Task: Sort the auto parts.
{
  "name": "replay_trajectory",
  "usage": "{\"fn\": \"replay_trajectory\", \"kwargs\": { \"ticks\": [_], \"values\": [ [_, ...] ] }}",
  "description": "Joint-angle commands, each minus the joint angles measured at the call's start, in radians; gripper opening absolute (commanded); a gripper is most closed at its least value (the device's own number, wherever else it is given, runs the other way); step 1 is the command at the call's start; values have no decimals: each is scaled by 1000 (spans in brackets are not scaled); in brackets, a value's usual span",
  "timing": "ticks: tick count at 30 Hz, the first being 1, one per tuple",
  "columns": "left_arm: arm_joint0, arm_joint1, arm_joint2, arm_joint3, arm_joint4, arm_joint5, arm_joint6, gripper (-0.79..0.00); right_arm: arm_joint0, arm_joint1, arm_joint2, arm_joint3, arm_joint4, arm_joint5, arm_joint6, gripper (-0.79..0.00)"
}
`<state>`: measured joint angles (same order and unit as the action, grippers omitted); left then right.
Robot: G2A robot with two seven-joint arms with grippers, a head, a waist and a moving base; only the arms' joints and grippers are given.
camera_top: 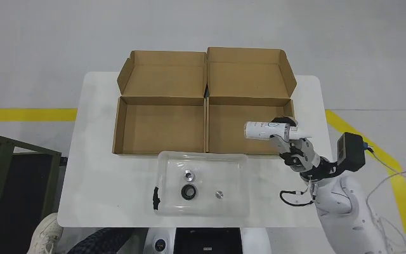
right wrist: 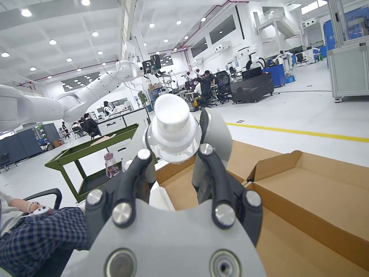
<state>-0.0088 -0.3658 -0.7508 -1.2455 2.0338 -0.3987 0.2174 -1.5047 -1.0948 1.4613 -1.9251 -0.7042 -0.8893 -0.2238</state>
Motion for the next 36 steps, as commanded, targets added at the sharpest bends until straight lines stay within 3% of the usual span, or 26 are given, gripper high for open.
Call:
{"fn": "replay_trajectory", "kwargs": {
  "ticks": [1,6,23,36],
  "values": [
    [0,0,0,0,0,0,0,0,6,-1,-7,3,1,0,6,-785],
    [0,0,0,0,0,0,0,0,38,-5,-37,6,-52,40,67,-785],
    [0,0,0,0,0,0,0,0,148,-19,-145,72,-355,317,270,-785],
    [0,0,0,0,0,0,0,0,308,-42,-267,216,-438,422,431,-785]
  ]
}}
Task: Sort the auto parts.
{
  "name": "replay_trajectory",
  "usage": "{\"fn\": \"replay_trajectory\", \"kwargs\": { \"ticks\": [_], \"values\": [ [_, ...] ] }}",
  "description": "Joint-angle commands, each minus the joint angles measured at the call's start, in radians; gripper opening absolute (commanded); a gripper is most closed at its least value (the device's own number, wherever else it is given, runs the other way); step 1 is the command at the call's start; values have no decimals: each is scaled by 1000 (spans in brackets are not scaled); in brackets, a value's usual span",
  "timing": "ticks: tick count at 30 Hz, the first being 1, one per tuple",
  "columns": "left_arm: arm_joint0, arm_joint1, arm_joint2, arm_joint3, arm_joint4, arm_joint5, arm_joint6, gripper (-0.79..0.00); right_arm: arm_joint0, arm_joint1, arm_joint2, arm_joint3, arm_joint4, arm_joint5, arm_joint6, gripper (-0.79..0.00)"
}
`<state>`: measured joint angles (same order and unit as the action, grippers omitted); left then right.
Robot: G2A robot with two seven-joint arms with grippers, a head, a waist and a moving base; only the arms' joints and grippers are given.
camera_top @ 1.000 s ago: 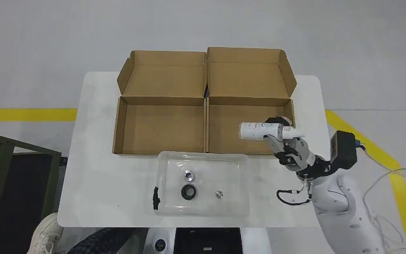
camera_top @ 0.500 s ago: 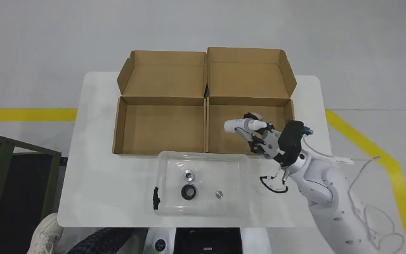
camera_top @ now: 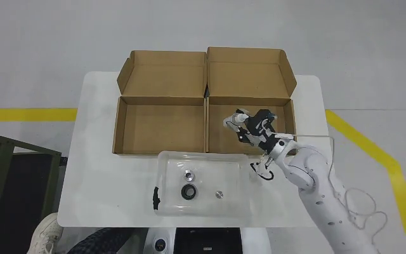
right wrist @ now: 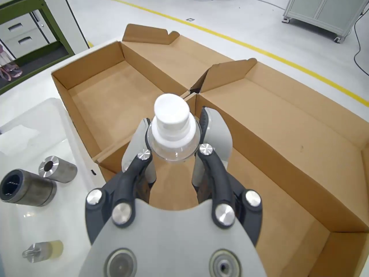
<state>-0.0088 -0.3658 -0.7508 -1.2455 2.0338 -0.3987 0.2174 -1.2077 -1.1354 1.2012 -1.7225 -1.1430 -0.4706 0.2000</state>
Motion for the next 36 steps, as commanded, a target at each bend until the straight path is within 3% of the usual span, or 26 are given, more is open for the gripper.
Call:
{"fn": "replay_trajectory", "kwargs": {
  "ticks": [1,22,23,24,31,32,33,34,36],
  "values": [
    [0,0,0,0,0,0,0,0,22,-4,-15,25,0,8,15,-785],
    [0,0,0,0,0,0,0,0,174,-44,-156,227,-25,47,75,-767],
    [0,0,0,0,0,0,0,0,178,-46,-160,232,-27,48,77,-733],
    [0,0,0,0,0,0,0,0,181,-48,-164,237,-27,49,77,-622],
    [0,0,0,0,0,0,0,0,193,-53,-172,250,-31,53,84,-379],
    [0,0,0,0,0,0,0,0,194,-54,-172,250,-32,53,86,-259],
    [0,0,0,0,0,0,0,0,193,-54,-172,245,-34,53,87,-52],
    [0,0,0,0,0,0,0,0,192,-53,-168,239,-39,56,87,0],
    [0,0,0,0,0,0,0,0,184,-51,-158,217,-51,61,85,0]
  ]
}}
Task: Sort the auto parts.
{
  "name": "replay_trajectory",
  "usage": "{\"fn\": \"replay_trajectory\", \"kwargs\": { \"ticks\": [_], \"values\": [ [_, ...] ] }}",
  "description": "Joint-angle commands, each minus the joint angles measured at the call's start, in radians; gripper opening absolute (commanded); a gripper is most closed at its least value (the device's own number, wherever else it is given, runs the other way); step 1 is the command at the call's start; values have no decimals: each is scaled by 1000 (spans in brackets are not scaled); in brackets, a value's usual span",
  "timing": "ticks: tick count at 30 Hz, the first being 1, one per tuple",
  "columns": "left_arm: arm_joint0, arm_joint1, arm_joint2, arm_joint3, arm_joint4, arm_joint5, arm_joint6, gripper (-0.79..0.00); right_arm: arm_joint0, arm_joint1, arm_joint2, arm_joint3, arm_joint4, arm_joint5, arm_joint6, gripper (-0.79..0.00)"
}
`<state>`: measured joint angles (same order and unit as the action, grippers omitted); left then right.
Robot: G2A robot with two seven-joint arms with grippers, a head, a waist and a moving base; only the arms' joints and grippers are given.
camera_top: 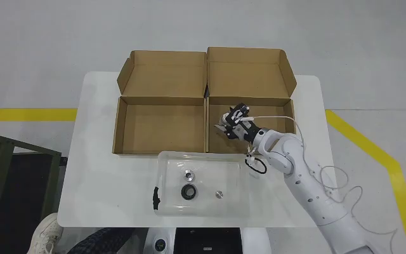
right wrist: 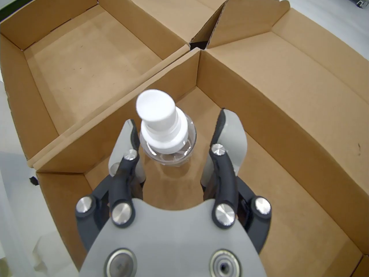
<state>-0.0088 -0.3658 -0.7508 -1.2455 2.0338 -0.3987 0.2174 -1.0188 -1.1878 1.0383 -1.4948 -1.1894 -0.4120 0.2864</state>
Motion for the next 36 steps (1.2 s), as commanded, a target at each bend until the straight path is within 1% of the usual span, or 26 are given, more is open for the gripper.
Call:
{"fn": "replay_trajectory", "kwargs": {
  "ticks": [1,6,10,16,21,29,36],
  "values": [
    [0,0,0,0,0,0,0,0,-11,3,12,-28,-11,3,-2,0],
    [0,0,0,0,0,0,0,0,-60,17,64,-137,-44,-1,17,0],
    [0,0,0,0,0,0,0,0,-124,31,111,-259,-66,-20,46,0],
    [0,0,0,0,0,0,0,0,-232,50,173,-438,-50,-98,77,0],
    [0,0,0,0,0,0,0,0,-329,64,203,-565,-58,-156,90,0],
    [0,0,0,0,0,0,0,0,-471,82,221,-682,-122,-238,99,0],
    [0,0,0,0,0,0,0,0,-555,95,209,-722,-219,-295,73,0]
  ]
}}
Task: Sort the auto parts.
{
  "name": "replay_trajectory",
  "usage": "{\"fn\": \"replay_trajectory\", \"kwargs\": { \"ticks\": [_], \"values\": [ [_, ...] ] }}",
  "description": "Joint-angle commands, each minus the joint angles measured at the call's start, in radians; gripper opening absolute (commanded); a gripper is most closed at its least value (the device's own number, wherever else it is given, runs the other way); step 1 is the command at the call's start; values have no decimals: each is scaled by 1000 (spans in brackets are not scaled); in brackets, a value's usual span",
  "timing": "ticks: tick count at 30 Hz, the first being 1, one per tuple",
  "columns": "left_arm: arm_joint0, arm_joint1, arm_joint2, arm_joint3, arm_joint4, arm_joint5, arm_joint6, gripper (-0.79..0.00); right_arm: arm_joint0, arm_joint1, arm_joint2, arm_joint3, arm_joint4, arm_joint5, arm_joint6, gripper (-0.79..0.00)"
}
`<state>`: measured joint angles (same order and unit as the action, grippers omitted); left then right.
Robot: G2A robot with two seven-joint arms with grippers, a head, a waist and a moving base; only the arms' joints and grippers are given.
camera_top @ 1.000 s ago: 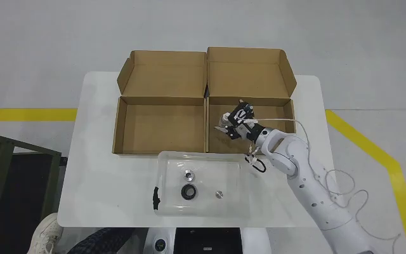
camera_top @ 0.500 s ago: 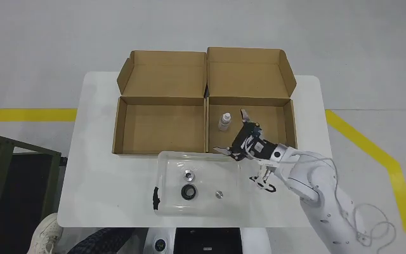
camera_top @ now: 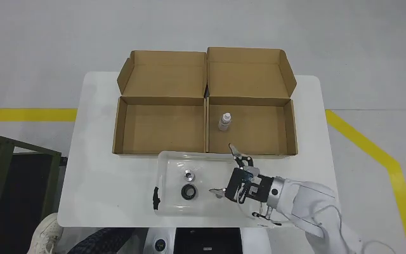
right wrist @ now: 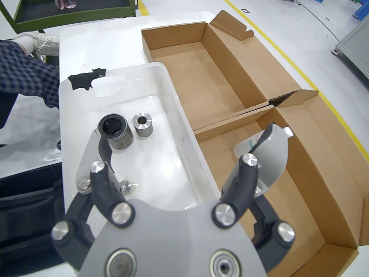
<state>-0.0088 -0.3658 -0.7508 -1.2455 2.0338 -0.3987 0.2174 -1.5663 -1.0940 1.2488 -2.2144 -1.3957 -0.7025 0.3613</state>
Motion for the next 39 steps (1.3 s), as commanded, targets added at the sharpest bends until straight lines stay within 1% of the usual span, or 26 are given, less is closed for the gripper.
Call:
{"fn": "replay_trajectory", "kwargs": {
  "ticks": [1,8,14,21,34,35,36,38,39],
  "values": [
    [0,0,0,0,0,0,0,0,-15,3,-5,-3,-26,-11,-1,0],
    [0,0,0,0,0,0,0,0,-35,11,-22,7,-86,-41,14,0],
    [0,0,0,0,0,0,0,0,-34,16,-45,31,-129,-76,69,0],
    [0,0,0,0,0,0,0,0,-8,17,-80,79,-130,-95,130,0],
    [0,0,0,0,0,0,0,0,41,16,-136,112,-121,-86,225,0],
    [0,0,0,0,0,0,0,0,46,16,-140,117,-119,-86,232,-18],
    [0,0,0,0,0,0,0,0,52,16,-145,123,-117,-87,239,-58],
    [0,0,0,0,0,0,0,0,66,15,-153,137,-108,-87,250,-83],
    [0,0,0,0,0,0,0,0,72,14,-157,144,-104,-86,257,-111]
  ]
}}
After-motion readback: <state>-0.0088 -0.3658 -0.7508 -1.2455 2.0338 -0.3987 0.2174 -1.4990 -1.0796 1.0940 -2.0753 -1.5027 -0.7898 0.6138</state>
